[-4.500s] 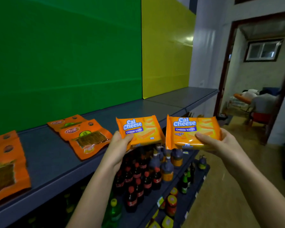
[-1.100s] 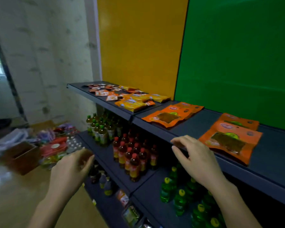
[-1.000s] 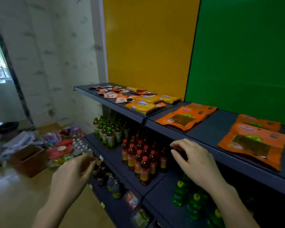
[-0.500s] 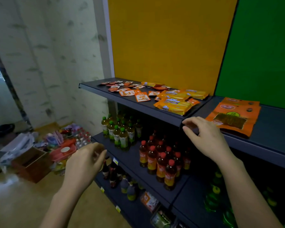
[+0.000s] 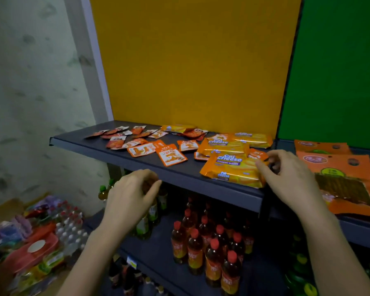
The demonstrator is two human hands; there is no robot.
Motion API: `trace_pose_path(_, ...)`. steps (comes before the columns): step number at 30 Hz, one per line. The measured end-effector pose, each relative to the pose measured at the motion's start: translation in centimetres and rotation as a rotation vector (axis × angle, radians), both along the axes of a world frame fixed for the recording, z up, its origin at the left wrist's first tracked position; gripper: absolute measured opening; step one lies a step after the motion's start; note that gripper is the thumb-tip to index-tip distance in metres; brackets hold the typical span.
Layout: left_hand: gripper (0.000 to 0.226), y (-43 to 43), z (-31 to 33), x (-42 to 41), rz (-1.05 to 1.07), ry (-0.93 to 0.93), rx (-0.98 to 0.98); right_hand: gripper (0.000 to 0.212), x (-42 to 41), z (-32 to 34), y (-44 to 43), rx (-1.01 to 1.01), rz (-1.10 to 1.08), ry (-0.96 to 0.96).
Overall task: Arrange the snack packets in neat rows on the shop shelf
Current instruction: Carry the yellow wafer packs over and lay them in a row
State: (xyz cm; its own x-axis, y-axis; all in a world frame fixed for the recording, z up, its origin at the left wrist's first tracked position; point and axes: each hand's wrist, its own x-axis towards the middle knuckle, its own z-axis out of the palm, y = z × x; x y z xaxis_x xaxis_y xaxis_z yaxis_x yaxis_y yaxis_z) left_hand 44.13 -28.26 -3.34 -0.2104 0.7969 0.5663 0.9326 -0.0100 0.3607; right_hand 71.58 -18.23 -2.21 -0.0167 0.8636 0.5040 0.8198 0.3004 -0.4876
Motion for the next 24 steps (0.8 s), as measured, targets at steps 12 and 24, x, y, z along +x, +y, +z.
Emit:
trace_pose_path(12, 0.039, 16.9, 2.5, 1.0, -0.317, -0.191, -0.207, 0.084, -2.4, 0.0, 2.5, -0.236, -0.202, -0.073)
trace_pose_path(24, 0.066, 25.0, 3.2, 2.4, -0.355, -0.071, -0.587, 0.139, -5.5, 0.7, 2.5, -0.458, -0.368, -0.045)
